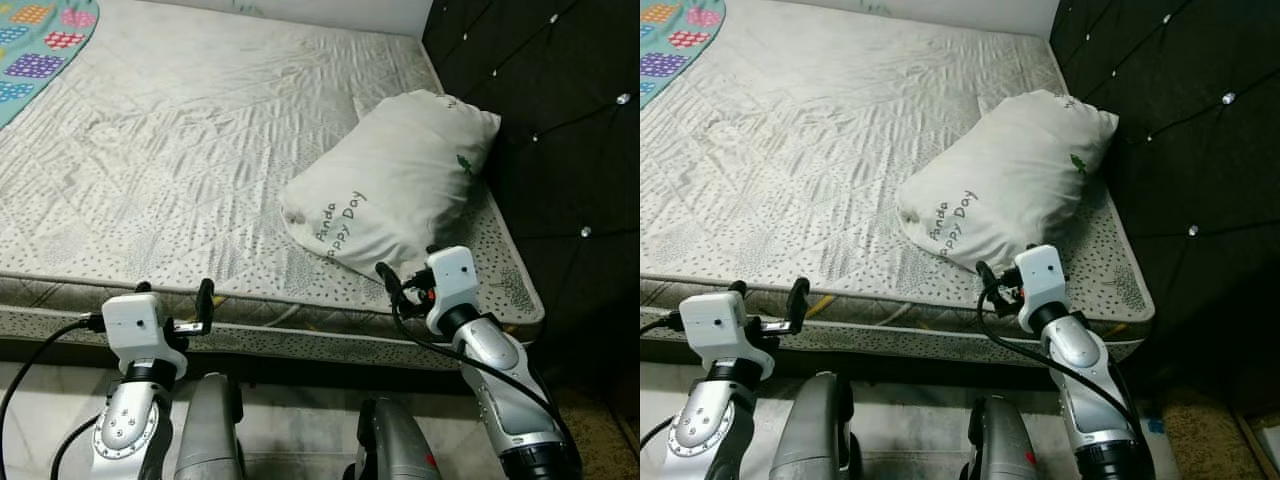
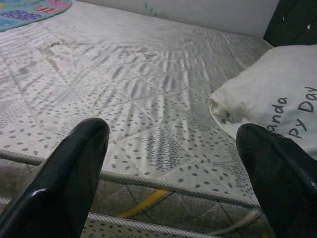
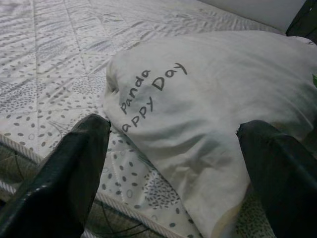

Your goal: Clean up the room

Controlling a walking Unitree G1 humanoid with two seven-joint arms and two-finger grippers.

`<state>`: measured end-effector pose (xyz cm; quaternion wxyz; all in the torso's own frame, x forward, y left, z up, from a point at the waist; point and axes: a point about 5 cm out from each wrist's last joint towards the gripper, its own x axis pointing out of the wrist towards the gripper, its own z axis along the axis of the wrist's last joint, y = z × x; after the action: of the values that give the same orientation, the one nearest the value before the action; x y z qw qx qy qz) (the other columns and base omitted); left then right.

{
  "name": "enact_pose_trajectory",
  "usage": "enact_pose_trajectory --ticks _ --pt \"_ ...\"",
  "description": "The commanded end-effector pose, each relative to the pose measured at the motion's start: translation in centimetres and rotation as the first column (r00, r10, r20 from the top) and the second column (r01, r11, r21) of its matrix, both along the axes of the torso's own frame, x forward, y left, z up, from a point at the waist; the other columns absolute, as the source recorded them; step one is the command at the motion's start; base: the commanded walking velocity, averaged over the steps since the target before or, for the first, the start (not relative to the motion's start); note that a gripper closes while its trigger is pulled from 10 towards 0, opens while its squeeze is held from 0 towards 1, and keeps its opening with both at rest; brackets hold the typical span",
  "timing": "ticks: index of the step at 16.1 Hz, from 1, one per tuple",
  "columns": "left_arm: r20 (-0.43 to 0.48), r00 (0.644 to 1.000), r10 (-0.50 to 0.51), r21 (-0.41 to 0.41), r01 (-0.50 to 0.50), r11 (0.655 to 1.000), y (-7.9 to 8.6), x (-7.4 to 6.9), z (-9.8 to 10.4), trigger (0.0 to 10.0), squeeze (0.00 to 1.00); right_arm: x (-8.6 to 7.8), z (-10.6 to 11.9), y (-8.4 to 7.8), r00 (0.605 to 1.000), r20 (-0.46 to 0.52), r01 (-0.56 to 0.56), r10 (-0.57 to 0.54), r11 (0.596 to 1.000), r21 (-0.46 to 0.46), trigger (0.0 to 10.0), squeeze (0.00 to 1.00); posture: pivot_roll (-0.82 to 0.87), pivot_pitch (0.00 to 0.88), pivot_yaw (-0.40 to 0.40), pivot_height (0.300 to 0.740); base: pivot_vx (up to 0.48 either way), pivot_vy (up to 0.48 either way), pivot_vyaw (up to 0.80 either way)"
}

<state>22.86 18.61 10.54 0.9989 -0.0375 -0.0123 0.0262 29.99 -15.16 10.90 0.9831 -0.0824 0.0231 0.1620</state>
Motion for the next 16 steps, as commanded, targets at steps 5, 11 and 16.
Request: enact_pose_trajectory --ticks 5,11,16 --pt "0.041 0.998 -0.036 -0.004 0.036 0.999 -0.36 0.12 0.74 10.0 0.00 0.09 0.22 -0.25 1.000 0.006 0.008 -0.008 1.000 0.000 10.0 0.00 -0.01 0.158 -0.101 0.577 0.290 0.000 0.00" --pt "0.043 0.998 -0.048 -0.004 0.048 0.999 -0.38 0.32 0.75 10.0 0.00 0.14 0.23 -0.32 1.000 0.008 0.020 -0.020 1.000 0.001 10.0 0.00 -0.01 0.157 -0.097 0.577 0.442 0.000 0.00" --pt "0.024 0.999 -0.035 0.001 0.035 0.999 -0.20 0.45 0.54 10.0 0.00 0.18 0.17 -0.43 1.000 0.009 0.028 -0.028 1.000 -0.001 10.0 0.00 0.00 0.153 -0.092 0.577 0.313 0.000 0.00"
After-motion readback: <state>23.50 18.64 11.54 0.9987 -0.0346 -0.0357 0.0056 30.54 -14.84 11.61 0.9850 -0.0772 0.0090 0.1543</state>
